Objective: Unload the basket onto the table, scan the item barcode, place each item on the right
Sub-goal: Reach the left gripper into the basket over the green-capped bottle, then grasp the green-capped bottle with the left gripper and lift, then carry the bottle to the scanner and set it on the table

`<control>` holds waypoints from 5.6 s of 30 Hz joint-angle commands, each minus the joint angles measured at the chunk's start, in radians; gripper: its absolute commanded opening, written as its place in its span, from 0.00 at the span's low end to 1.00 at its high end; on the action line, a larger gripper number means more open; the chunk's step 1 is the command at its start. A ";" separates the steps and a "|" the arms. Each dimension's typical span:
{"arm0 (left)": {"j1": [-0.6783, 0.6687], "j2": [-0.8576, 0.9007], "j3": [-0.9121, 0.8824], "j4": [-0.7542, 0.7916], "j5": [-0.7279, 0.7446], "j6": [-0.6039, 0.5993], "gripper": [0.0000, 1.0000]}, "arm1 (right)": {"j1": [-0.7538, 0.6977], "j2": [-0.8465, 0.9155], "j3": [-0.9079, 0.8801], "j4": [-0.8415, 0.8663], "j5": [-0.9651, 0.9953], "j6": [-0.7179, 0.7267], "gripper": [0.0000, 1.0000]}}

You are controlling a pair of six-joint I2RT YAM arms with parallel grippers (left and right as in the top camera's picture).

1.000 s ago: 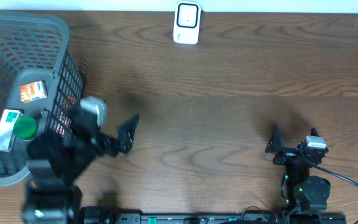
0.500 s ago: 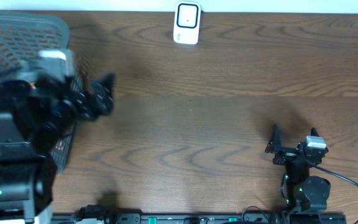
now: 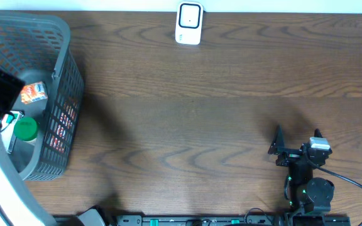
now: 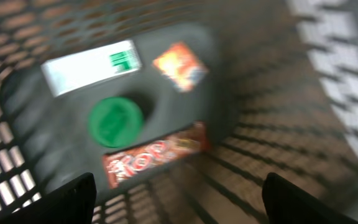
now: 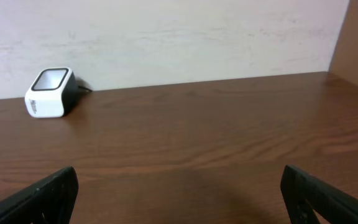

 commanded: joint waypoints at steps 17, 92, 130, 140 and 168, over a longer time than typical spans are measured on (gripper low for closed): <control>0.079 0.266 -0.135 0.024 -0.180 -0.184 0.88 | 0.005 -0.005 -0.001 -0.004 -0.001 -0.013 0.99; 0.062 0.483 -0.155 0.143 -0.125 -0.122 0.91 | 0.005 -0.005 -0.001 -0.004 -0.001 -0.013 0.99; 0.062 0.077 0.077 0.076 0.167 -0.106 0.56 | 0.005 -0.005 -0.001 -0.004 -0.001 -0.013 0.99; -0.162 -0.200 0.082 0.188 0.399 -0.222 0.59 | 0.005 -0.005 -0.001 -0.004 -0.001 -0.013 0.99; -1.027 0.618 0.035 0.058 -0.266 -0.937 0.59 | 0.005 -0.005 -0.001 -0.004 -0.001 -0.013 0.99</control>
